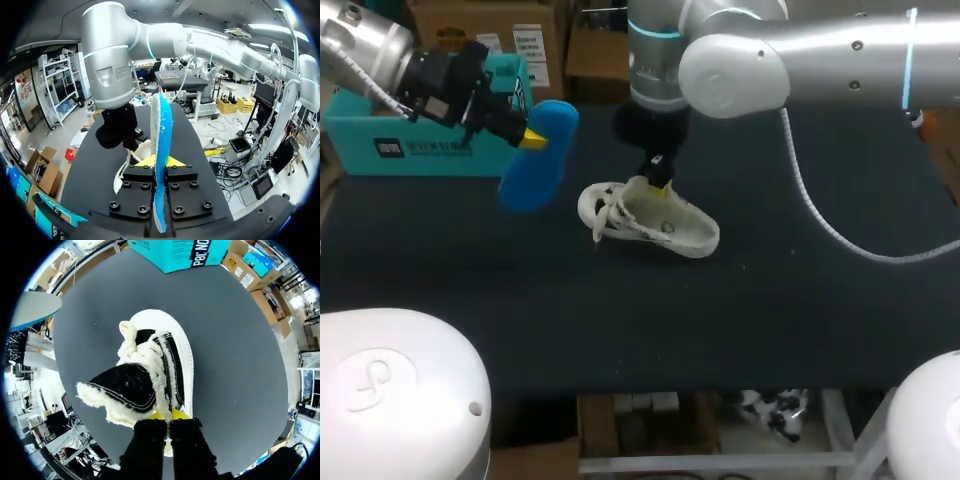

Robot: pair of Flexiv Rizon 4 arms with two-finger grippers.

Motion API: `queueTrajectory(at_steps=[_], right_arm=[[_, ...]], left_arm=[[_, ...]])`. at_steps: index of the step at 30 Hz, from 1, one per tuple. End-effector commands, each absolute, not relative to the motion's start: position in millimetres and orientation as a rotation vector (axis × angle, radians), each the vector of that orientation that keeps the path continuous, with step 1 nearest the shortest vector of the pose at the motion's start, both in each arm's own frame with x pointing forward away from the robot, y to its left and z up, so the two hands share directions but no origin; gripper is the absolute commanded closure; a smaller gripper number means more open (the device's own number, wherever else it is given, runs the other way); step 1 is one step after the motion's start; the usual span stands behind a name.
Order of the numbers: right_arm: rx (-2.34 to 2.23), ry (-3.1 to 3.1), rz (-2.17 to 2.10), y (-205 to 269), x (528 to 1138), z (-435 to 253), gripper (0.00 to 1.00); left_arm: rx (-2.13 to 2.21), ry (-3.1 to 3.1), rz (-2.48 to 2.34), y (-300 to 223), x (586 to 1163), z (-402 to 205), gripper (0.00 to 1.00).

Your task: Open the shoe tongue, take the insole out of the shoe, put the insole back into the shoe, and pack the shoe into the shoebox

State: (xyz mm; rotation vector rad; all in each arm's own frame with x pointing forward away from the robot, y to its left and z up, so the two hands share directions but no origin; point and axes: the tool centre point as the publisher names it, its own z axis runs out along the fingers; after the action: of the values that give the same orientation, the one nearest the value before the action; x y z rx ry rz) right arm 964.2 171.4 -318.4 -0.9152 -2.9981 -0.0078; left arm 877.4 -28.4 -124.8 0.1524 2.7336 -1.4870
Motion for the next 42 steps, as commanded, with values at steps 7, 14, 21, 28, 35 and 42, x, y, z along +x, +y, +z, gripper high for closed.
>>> queueTrajectory(at_steps=[7, 14, 21, 28, 35, 42], right_arm=[[-1.335, -2.841, -0.265, 169.1, 931.8, -301.5, 1.0], [-1.556, -2.703, -0.353, 176.2, 917.0, -300.7, 1.0], [-1.64, -2.622, -0.412, 169.9, 913.0, -316.7, 1.0], [-1.719, -2.574, -0.444, 154.0, 908.9, -323.9, 1.0], [-1.744, -2.554, -0.456, 144.9, 906.6, -327.1, 1.0], [-1.73, -2.534, -0.495, 134.2, 908.2, -335.9, 0.24]], left_arm=[[0.456, 2.835, -1.57, -68.5, 924.5, -111.2, 1.0], [0.632, 2.853, -1.596, -89.1, 938.6, -104.1, 1.0], [0.699, 2.862, -1.6, -99.4, 945.0, -108.0, 1.0], [0.716, 2.87, -1.597, -106.5, 950.5, -110.5, 1.0], [0.73, 2.872, -1.599, -113.2, 951.7, -111.6, 1.0], [0.748, 2.879, -1.591, -120.0, 947.4, -115.2, 1.0]])
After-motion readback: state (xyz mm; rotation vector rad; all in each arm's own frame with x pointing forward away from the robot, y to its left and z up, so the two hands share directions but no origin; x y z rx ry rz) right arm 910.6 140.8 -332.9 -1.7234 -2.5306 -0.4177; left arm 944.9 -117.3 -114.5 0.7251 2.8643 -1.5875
